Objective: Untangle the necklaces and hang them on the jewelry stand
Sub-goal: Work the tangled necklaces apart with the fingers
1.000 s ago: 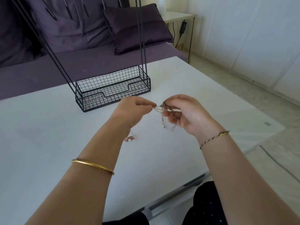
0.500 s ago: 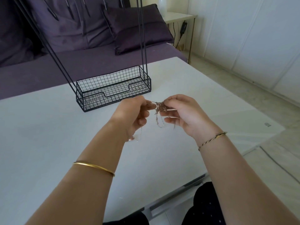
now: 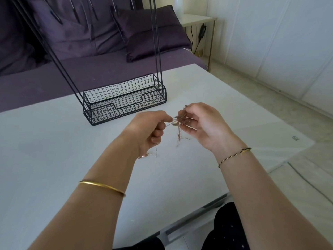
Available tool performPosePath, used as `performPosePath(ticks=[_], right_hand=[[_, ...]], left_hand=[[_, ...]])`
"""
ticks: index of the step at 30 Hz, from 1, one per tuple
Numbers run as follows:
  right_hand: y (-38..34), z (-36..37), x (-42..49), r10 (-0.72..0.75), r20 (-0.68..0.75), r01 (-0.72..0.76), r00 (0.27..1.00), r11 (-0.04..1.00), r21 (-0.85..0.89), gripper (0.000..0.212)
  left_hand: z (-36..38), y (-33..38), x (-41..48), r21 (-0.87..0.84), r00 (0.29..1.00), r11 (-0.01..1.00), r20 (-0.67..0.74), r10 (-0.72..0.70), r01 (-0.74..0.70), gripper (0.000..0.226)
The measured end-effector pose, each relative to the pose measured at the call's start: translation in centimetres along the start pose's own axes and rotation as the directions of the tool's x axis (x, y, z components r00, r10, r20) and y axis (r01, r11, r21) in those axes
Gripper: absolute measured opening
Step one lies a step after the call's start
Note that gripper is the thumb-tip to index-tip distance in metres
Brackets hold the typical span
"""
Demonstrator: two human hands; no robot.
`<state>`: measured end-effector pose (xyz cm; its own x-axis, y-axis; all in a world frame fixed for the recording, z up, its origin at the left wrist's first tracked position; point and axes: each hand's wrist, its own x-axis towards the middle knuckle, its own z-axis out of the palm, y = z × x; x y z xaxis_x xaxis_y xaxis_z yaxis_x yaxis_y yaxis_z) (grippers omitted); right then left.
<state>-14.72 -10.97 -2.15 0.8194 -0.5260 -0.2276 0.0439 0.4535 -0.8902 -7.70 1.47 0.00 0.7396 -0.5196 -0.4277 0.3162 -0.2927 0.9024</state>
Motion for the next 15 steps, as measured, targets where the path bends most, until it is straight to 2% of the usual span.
performPosePath(ticks=[3,10,15], right_hand=[[0.00,-0.06,-0.04,-0.017,0.003,0.017,1.000,1.000,-0.020,0.017],[-0.04,0.06,-0.41,0.006,0.063,0.004,0.998,0.986,-0.169,0.024],[0.17,0.42,-0.45,0.026,0.121,0.008,0.992,0.962,-0.272,0.008]], left_hand=[[0.12,-0.15,-0.03,0.100,0.996,0.991,-0.015,0.090,-0.088,0.004],[0.63,0.24,-0.25,0.107,0.969,0.975,-0.133,0.206,-0.193,0.011],[1.02,0.23,-0.42,0.180,0.947,0.953,-0.166,0.275,-0.245,0.012]])
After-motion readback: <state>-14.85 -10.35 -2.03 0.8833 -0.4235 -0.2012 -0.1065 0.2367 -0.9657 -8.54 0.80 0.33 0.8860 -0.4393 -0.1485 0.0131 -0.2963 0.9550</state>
